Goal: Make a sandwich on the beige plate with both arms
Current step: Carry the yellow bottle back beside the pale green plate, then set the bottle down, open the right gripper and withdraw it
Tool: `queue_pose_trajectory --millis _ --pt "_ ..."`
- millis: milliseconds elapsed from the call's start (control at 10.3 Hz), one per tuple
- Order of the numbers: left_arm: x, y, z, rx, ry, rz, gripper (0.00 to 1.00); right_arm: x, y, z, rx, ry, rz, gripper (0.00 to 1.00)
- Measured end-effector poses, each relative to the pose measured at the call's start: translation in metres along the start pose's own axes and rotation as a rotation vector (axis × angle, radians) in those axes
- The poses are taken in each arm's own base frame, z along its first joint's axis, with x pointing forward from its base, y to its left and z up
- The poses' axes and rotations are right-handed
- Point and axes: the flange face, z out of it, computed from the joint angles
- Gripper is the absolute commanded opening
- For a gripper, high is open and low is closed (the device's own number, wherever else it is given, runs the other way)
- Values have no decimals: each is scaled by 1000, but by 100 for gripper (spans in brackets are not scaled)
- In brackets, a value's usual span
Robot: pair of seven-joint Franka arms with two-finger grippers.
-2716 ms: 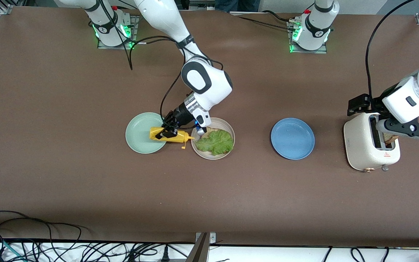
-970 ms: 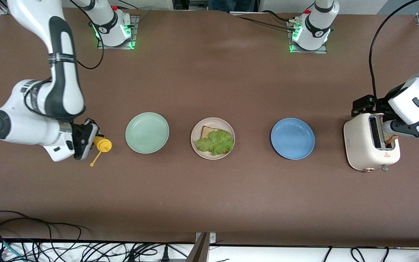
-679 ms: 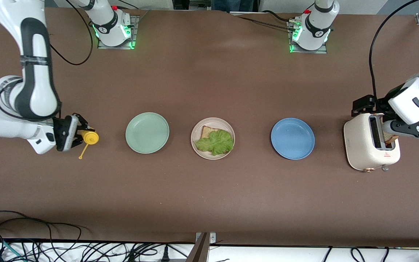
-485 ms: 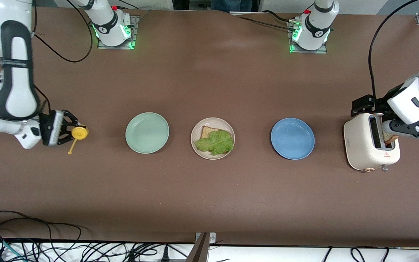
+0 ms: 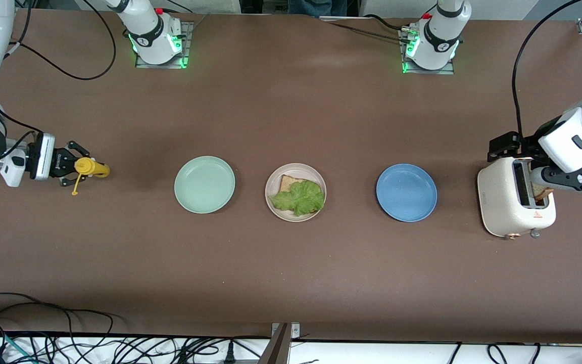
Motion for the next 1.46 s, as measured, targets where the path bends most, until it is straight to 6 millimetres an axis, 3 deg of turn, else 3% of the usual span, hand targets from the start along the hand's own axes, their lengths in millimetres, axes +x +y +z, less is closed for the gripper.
queue_pose_trajectory --millis 291,485,873,1067,1261,1358,1455 --pt "0 1 0 0 0 2 100 -47 -9 29 8 120 1 0" --pt "0 0 0 0 0 1 100 -66 -13 38 0 146 -11 0" --pt "0 1 0 0 0 1 100 -64 -7 43 -16 165 -36 0" --pt "0 1 0 0 0 1 100 -73 -8 48 -19 171 -24 4" --pt "0 -2 0 0 0 -3 100 -79 -8 52 -19 174 -14 40" --pt "0 -3 0 0 0 -4 100 -80 -8 53 -20 174 -12 71" --pt "0 -3 0 0 0 -5 100 -80 -7 53 -21 175 -12 81"
